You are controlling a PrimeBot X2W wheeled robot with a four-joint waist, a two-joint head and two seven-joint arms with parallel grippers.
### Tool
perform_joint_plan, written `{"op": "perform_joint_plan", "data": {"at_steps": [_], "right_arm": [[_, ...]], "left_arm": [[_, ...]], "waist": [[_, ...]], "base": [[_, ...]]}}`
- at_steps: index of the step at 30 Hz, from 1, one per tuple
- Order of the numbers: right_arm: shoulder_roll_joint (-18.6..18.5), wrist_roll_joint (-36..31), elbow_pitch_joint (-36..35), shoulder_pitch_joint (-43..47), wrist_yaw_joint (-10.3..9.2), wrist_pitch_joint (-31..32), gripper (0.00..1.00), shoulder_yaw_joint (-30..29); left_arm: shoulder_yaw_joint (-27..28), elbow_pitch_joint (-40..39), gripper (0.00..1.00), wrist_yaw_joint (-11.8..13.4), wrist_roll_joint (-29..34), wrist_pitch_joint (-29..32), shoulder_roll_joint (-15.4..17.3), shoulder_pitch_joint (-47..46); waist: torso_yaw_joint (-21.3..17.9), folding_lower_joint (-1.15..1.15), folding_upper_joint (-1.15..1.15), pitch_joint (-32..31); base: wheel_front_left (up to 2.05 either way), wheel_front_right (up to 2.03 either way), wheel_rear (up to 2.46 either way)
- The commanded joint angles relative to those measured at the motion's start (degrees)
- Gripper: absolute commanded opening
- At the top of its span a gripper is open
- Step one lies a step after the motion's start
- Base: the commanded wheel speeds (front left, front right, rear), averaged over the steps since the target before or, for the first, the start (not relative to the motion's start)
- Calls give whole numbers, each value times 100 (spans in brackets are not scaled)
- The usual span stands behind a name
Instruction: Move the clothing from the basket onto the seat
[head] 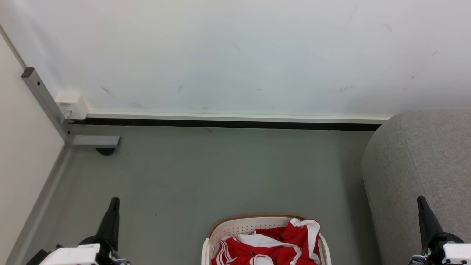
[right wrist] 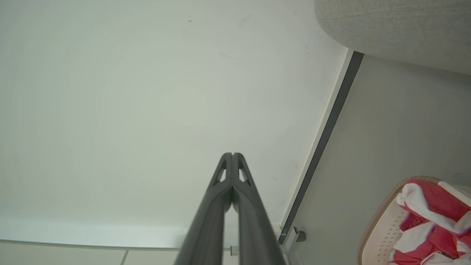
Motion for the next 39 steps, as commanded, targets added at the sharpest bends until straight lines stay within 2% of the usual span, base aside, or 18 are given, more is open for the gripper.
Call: {"op": "perform_joint_plan", "data": {"at_steps": [1,39], "right_arm": [[-43,-1,-29,-73,-13,13,0,-20],[-43,-2,-29,-74,-13,13,0,-20]], "left_arm": [[6,-20,0,-31,-80,17,13,-45],[6,-20,0,-31,-81,17,13,-45]], "waist": [[0,0,0,0],[0,0,0,0]], "base": [[0,0,0],[0,0,0]]}}
